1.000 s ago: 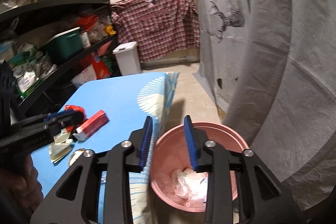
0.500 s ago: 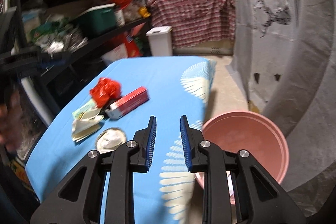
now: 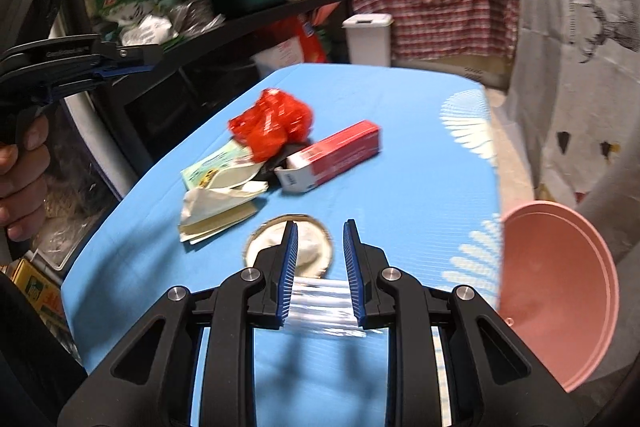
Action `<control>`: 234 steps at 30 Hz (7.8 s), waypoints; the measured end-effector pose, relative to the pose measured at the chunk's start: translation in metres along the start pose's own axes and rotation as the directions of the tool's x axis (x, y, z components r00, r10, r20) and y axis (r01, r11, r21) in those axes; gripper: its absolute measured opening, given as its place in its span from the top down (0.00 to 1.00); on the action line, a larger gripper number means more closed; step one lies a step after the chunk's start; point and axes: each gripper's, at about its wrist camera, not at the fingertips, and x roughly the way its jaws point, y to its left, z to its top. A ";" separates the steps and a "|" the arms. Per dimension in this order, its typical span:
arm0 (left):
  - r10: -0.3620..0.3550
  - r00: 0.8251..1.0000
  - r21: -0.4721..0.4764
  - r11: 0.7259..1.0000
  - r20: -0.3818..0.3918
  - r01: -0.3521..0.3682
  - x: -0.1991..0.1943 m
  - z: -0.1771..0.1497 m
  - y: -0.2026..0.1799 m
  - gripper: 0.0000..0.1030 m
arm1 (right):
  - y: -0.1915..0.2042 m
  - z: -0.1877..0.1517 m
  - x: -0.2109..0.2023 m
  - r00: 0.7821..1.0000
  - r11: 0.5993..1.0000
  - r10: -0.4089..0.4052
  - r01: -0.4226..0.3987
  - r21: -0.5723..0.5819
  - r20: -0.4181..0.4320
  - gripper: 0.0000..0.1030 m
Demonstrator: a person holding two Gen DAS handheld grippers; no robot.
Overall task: Collect trash
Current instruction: 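Move both tools back to the table toward the white tissue and paper wrapper, then grasp the white tissue with the right tool while the left grasps the green wrapper, then carry the tissue and green wrapper with both tools over the pink bin, then open both tools over the pink bin to drop the tissue and wrapper, then move both tools back over the table toward the red items, then grasp the red toothpaste box with the right tool while the left grasps the red bag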
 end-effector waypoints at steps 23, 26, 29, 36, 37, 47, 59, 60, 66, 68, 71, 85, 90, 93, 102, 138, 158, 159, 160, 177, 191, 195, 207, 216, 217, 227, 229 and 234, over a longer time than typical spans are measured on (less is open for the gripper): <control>0.088 0.961 0.199 0.979 -0.262 -0.036 0.097 -0.059 -0.014 0.67 | 0.016 -0.007 0.071 0.987 1.000 0.019 -0.019 0.000 -0.162 0.75; 0.096 0.959 0.200 0.979 -0.267 -0.043 0.096 -0.058 -0.012 0.77 | 0.019 -0.006 0.073 0.986 1.000 0.028 -0.030 -0.009 -0.163 0.75; 0.103 0.959 0.202 0.978 -0.265 -0.049 0.093 -0.057 -0.012 0.87 | 0.023 -0.006 0.076 0.984 0.999 0.030 -0.035 -0.025 -0.174 0.77; 0.110 0.961 0.210 0.976 -0.252 -0.057 0.081 -0.056 -0.010 0.98 | 0.030 -0.003 0.074 0.985 0.998 0.017 -0.027 -0.052 -0.173 0.93; 0.108 0.962 0.206 0.977 -0.253 -0.056 0.080 -0.056 -0.009 0.98 | 0.030 -0.003 0.072 0.986 0.998 0.014 -0.024 -0.053 -0.169 0.93; 0.151 0.955 0.274 0.958 -0.254 -0.079 0.090 -0.062 -0.023 0.66 | 0.024 0.000 0.048 0.993 1.000 0.008 -0.011 -0.027 -0.121 0.93; 0.311 0.917 0.371 0.905 -0.250 -0.206 0.121 -0.069 -0.030 0.73 | 0.011 0.003 0.042 0.994 1.000 0.021 -0.022 -0.008 -0.103 0.93; 0.312 0.917 0.367 0.906 -0.247 -0.210 0.120 -0.067 -0.030 0.87 | 0.010 0.003 0.042 0.995 1.000 0.022 -0.023 -0.006 -0.101 0.93; 0.316 0.927 0.337 0.911 -0.199 -0.238 0.101 -0.058 -0.028 0.94 | 0.007 0.006 0.034 0.997 1.000 0.022 -0.023 -0.001 -0.080 0.93; 0.314 0.931 0.320 0.915 -0.187 -0.244 0.094 -0.055 -0.027 0.94 | 0.006 0.006 0.030 0.997 1.000 0.022 -0.022 0.001 -0.071 0.93; 0.305 0.940 0.289 0.923 -0.154 -0.252 0.079 -0.047 -0.024 0.95 | 0.005 0.007 0.022 0.998 1.000 0.020 -0.020 0.005 -0.054 0.93; 0.158 0.987 0.128 0.980 -0.026 -0.153 0.009 -0.015 -0.023 1.00 | -0.002 0.016 -0.025 0.999 0.999 -0.019 0.017 0.042 0.045 0.93; 0.135 0.991 0.112 0.985 -0.006 -0.133 -0.002 -0.016 -0.031 1.00 | -0.009 0.024 -0.048 0.996 0.998 -0.034 0.029 0.058 0.087 0.94; 0.123 0.992 0.109 0.986 0.012 -0.123 -0.010 -0.015 -0.036 1.00 | -0.013 0.031 -0.064 0.993 0.998 -0.041 0.034 0.059 0.109 0.94; 0.077 0.995 0.110 0.990 0.062 -0.084 -0.035 -0.007 -0.054 1.00 | -0.042 0.046 -0.108 0.981 0.994 -0.092 0.080 0.072 0.172 0.94; -0.150 0.989 0.238 0.960 -0.007 0.148 0.000 -0.021 -0.186 1.00 | -0.177 0.006 -0.136 0.922 0.897 -0.371 0.326 0.300 0.106 0.93; -0.266 0.949 0.306 0.902 -0.167 0.306 0.074 -0.044 -0.271 1.00 | -0.203 -0.001 -0.121 0.925 0.880 -0.378 0.346 0.327 0.038 0.92; -0.269 0.948 0.307 0.900 -0.169 0.310 0.076 -0.045 -0.273 1.00 | -0.204 -0.002 -0.119 0.924 0.877 -0.382 0.352 0.327 0.029 0.90; -0.279 0.944 0.309 0.895 -0.178 0.322 0.079 -0.045 -0.276 1.00 | -0.206 -0.002 -0.118 0.923 0.875 -0.385 0.357 0.328 0.024 0.90; -0.307 0.931 0.244 0.905 -0.198 0.350 0.087 -0.036 -0.260 0.76 | -0.216 -0.005 -0.115 0.908 0.850 -0.419 0.389 0.355 0.008 0.59; -0.285 0.953 0.221 0.927 -0.107 0.302 0.055 -0.015 -0.217 0.76 | -0.188 0.003 -0.130 0.899 0.868 -0.424 0.368 0.334 0.111 0.60; -0.254 0.964 0.190 0.946 -0.076 0.264 0.046 -0.008 -0.184 0.76 | -0.171 0.010 -0.133 0.904 0.883 -0.398 0.332 0.331 0.154 0.75; -0.114 0.993 0.053 0.992 0.005 0.113 0.026 0.024 -0.070 0.76 | -0.108 0.038 -0.109 0.925 0.928 -0.307 0.239 0.287 0.223 0.80; -0.004 1.000 0.008 1.000 0.030 0.003 0.019 0.040 -0.012 0.76 | -0.053 0.054 -0.045 0.958 0.957 -0.199 0.145 0.251 0.207 0.80; 0.004 0.999 0.002 1.000 0.035 -0.004 0.018 0.041 -0.006 0.76 | -0.045 0.056 -0.036 0.962 0.960 -0.186 0.134 0.246 0.200 0.80; 0.028 0.999 -0.044 0.999 0.025 -0.026 0.033 0.040 0.028 0.76 | -0.005 0.074 0.075 0.994 0.955 -0.098 0.080 0.287 0.048 0.53; 0.020 0.999 -0.057 0.998 0.024 -0.019 0.035 0.039 0.033 0.76 | -0.005 0.076 0.098 0.995 0.946 -0.104 0.099 0.308 0.001 0.51; 0.004 1.000 -0.061 0.998 0.013 -0.003 0.043 0.036 0.039 0.76 | -0.005 0.075 0.138 0.985 0.934 -0.126 0.158 0.320 -0.118 0.50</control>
